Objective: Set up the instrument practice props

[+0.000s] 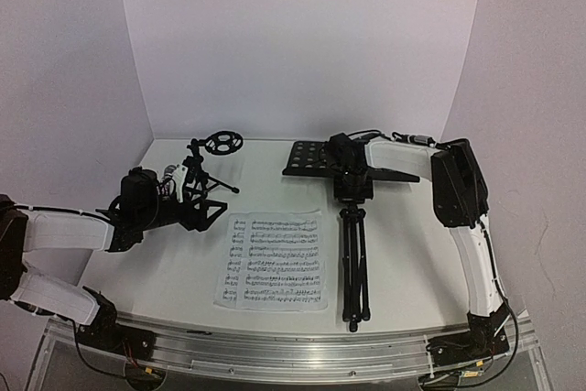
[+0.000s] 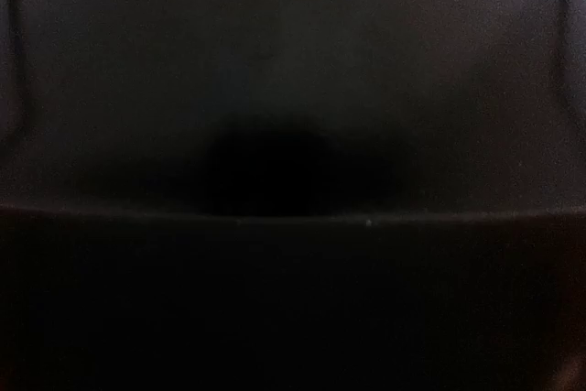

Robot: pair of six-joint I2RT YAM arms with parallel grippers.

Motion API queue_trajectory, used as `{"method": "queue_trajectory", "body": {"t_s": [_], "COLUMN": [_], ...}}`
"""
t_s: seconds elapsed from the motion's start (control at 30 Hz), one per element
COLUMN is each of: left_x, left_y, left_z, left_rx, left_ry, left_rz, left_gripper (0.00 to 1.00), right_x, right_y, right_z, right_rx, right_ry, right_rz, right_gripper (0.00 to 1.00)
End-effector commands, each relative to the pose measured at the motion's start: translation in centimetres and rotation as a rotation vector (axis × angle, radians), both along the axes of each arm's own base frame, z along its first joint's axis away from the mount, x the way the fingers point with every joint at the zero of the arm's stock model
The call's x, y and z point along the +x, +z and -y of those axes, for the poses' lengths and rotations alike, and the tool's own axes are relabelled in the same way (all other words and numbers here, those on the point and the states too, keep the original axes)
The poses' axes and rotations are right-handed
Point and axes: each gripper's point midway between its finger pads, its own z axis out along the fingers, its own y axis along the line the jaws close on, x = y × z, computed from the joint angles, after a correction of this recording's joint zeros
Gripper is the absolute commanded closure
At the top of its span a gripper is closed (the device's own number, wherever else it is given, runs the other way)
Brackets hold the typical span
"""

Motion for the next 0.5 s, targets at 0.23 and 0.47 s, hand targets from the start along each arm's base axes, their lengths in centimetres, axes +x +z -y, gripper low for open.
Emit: {"method": "queue_trajectory", "body": {"t_s": [0.23, 0.47], "left_x": [1.0, 1.5], "left_y": [3.4, 5.6], "left_z": [0.2, 0.8], "left_rx": [-0.028, -0.021], "left_ry": [0.016, -0.022], "left_rz": [0.105, 0.211], "left_gripper": [0.16, 0.18], "right_x": [3.8, 7.5], "right_y": [4.1, 18.6], "right_z": [-0.6, -1.2], "right_rx": [0.154, 0.326], "right_ry": [-0.054, -0.015], "right_rz": [0.184, 0.67], "right_gripper": [1.0, 1.0]}}
